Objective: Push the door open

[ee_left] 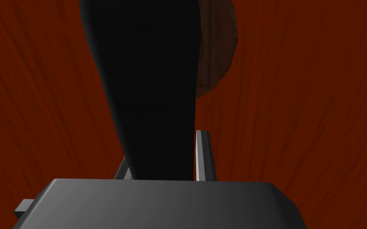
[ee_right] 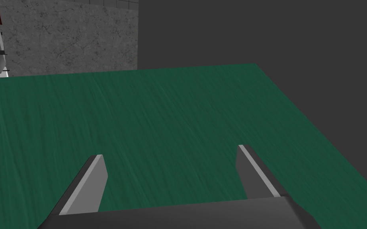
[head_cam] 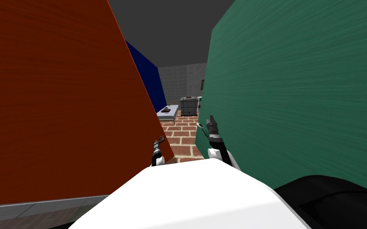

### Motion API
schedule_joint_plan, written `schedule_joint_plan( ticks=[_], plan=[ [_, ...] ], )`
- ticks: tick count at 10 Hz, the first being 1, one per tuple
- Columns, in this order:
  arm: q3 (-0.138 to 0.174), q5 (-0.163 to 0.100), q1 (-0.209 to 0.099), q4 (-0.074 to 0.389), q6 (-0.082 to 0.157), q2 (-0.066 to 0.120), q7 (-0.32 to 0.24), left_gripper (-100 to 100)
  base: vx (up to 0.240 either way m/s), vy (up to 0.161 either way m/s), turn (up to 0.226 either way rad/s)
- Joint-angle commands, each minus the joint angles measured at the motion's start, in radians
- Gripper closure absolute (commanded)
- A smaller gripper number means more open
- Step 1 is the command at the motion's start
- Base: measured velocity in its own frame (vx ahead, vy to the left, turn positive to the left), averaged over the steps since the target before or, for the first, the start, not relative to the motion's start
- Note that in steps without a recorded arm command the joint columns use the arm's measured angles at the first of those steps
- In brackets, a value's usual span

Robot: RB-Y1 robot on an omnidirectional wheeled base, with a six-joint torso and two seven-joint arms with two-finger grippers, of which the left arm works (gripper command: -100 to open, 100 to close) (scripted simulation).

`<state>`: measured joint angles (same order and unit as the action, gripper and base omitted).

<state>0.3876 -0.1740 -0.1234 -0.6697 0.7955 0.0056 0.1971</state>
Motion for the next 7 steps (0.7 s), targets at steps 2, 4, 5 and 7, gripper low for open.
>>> schedule_joint_plan(
  ticks=[2, 4, 5, 7],
  plan=[
    [0.014, -0.007, -0.015, -0.002, 0.006, 0.019, 0.011, 100, 0.150, 0.014, 0.074],
    [0.029, -0.017, -0.034, 0.026, 0.019, 0.035, 0.018, 100, 0.175, 0.007, 0.095],
    [0.036, -0.022, -0.044, 0.041, 0.027, 0.042, 0.022, 100, 0.154, 0.026, 0.084],
    [0.052, -0.033, -0.065, 0.073, 0.042, 0.053, 0.030, 100, 0.165, 0.015, 0.134]
  ],
)
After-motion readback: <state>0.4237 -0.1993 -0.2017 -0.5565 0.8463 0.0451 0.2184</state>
